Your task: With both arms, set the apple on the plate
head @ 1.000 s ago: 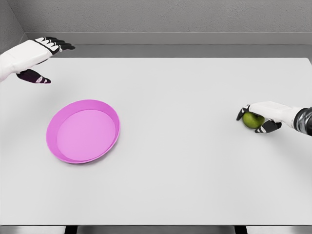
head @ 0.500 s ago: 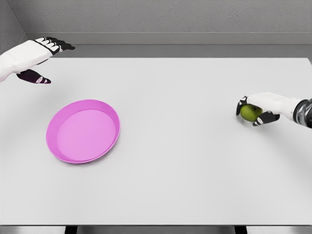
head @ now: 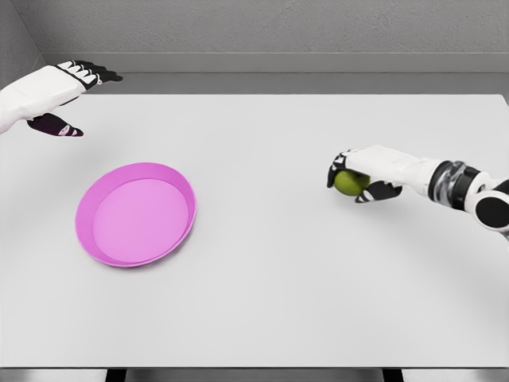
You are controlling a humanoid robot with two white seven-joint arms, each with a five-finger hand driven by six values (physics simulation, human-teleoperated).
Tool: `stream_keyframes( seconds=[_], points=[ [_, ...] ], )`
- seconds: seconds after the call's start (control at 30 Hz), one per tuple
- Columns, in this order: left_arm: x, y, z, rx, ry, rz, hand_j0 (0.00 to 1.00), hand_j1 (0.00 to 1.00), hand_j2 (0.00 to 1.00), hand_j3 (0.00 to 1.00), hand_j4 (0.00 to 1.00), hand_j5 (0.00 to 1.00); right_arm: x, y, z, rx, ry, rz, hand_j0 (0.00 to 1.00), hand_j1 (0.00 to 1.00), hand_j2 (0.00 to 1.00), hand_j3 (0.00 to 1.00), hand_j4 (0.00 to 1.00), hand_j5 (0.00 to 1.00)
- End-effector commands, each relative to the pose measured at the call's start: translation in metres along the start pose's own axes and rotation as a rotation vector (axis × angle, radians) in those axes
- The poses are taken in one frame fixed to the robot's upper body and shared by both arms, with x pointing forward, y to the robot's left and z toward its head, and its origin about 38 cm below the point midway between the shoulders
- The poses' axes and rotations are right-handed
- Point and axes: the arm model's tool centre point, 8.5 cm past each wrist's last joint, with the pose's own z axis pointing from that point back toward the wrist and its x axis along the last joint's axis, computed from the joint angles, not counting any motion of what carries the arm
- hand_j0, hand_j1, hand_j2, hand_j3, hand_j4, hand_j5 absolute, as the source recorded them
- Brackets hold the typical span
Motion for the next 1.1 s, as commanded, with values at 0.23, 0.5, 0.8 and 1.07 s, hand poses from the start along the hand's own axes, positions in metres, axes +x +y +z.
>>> stream_keyframes(
  seconds=[0.23,0.5,0.8,1.07],
  points=[
    [0.0,0.001,0.0,0.005,0.001,0.005,1.0,1.0,1.0,1.0,1.0,1.0,0.062,0.024,-0.047,0.035,-0.195,-0.027,0.51,0.51,0.51,0.51,0.51,0.51],
    [0.002,0.001,0.0,0.006,-0.006,0.004,1.0,1.0,1.0,1.0,1.0,1.0,0.097,0.03,-0.073,0.074,-0.272,-0.007,0.51,0.51,0.51,0.51,0.51,0.51],
    [0.011,0.003,-0.004,0.008,-0.034,-0.007,1.0,1.0,1.0,1.0,1.0,1.0,0.097,0.028,-0.073,0.072,-0.273,-0.005,0.83,0.83,0.83,0.83,0.83,0.83],
    [0.037,0.003,-0.005,0.006,-0.111,-0.039,1.0,1.0,1.0,1.0,1.0,1.0,0.097,0.028,-0.073,0.072,-0.275,-0.002,1.0,1.0,1.0,1.0,1.0,1.0]
  ],
)
